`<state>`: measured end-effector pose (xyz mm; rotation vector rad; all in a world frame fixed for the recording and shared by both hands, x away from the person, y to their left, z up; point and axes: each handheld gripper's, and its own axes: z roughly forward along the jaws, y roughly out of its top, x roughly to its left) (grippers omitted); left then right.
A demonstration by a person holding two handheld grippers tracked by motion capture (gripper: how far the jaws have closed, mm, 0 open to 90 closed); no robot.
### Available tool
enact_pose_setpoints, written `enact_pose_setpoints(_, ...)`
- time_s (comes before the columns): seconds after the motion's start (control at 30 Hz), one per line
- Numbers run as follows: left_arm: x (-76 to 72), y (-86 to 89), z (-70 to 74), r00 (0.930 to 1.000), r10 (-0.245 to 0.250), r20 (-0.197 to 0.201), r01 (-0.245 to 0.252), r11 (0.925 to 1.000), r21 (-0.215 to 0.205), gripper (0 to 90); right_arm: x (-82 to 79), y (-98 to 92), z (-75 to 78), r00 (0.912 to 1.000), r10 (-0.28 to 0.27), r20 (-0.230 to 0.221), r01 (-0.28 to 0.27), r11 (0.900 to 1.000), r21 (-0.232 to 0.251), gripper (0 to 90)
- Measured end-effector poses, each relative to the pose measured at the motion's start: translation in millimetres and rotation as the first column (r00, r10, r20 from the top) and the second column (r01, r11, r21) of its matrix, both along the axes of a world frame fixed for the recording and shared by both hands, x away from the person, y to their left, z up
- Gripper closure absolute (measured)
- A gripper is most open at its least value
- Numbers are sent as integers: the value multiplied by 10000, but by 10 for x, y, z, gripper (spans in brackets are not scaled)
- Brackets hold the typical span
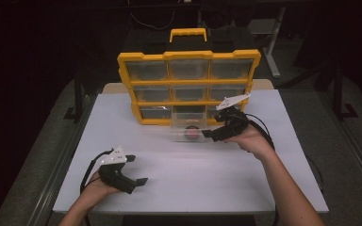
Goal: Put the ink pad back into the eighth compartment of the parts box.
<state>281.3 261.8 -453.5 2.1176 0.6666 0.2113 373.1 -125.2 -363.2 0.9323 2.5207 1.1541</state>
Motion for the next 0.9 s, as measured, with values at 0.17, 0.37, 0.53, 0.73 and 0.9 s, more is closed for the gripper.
enact_pose_setpoints(0.17,-1,-9,-6,10000,-74,-26,74,10000,25,0,-104,-96,-128,9999,-111,121,110,9999,62,167)
enact_pose_setpoints(0.37,2,-4,-7,10000,-52,-49,52,10000,29,0,-220,-204,-314,9995,-265,167,265,9996,24,129)
enact_pose_setpoints(0.53,-4,8,-10,10000,-14,-8,14,10000,56,0,-310,-263,-407,9990,-422,162,420,9990,125,116)
enact_pose_setpoints(0.73,-12,15,-9,10000,12,9,-12,10000,26,0,-497,-338,-535,9972,-641,387,635,9978,171,79)
enact_pose_setpoints(0.9,-20,9,-3,10000,-47,18,47,10000,55,0,-605,-370,-616,9973,-643,354,638,9979,140,66)
